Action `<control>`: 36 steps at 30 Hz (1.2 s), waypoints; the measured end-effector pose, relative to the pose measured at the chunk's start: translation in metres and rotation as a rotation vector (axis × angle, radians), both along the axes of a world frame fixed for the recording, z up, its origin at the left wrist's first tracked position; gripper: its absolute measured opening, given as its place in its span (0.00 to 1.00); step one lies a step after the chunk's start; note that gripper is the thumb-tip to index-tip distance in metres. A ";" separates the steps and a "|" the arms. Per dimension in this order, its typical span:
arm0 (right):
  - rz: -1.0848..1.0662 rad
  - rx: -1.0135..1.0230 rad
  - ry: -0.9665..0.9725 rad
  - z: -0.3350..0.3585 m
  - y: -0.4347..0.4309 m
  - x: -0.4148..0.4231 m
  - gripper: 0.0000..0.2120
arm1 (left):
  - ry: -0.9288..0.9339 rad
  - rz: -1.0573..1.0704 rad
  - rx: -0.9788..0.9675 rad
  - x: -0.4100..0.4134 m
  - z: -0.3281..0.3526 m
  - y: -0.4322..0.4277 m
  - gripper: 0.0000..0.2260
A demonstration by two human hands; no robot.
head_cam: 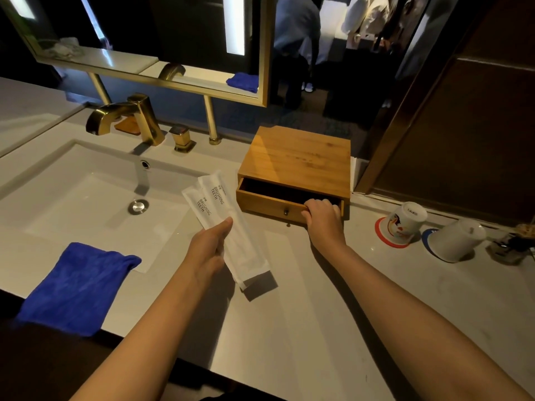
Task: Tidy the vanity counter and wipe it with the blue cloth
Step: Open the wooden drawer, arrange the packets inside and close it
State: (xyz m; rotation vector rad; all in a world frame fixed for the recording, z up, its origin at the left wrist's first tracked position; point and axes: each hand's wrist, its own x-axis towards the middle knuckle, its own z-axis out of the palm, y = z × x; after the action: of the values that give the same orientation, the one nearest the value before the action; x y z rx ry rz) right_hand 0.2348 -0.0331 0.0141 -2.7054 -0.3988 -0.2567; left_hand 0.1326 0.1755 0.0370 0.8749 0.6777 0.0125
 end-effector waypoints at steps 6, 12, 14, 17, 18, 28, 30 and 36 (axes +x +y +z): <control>-0.015 0.031 0.018 0.000 0.001 -0.021 0.05 | 0.004 -0.020 -0.009 0.005 0.010 -0.009 0.11; 0.002 0.079 0.006 -0.005 0.000 -0.052 0.05 | -0.061 0.005 -0.025 0.013 0.030 -0.007 0.09; 0.004 0.086 0.016 -0.006 0.000 -0.060 0.05 | -0.076 0.020 -0.063 0.013 0.038 -0.006 0.07; -0.013 0.091 0.029 -0.006 0.002 -0.069 0.06 | -0.092 0.048 -0.110 0.012 0.046 0.002 0.08; -0.017 0.083 0.031 -0.006 0.003 -0.071 0.07 | -0.103 0.053 -0.108 0.011 0.047 0.005 0.09; -0.018 0.056 0.036 -0.009 0.001 -0.087 0.09 | -0.106 0.186 -0.098 0.001 0.045 0.032 0.09; -0.019 0.054 0.043 -0.008 0.000 -0.089 0.10 | -0.096 0.207 -0.111 -0.002 0.043 0.035 0.10; -0.002 0.050 0.016 -0.007 0.000 -0.099 0.09 | -0.107 0.256 -0.123 -0.005 0.039 0.050 0.09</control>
State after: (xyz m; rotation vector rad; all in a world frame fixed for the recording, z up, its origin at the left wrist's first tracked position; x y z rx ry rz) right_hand 0.1355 -0.0329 0.0067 -2.6571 -0.3801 -0.2419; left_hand 0.1275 0.2258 0.0759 0.6602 0.6793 0.2432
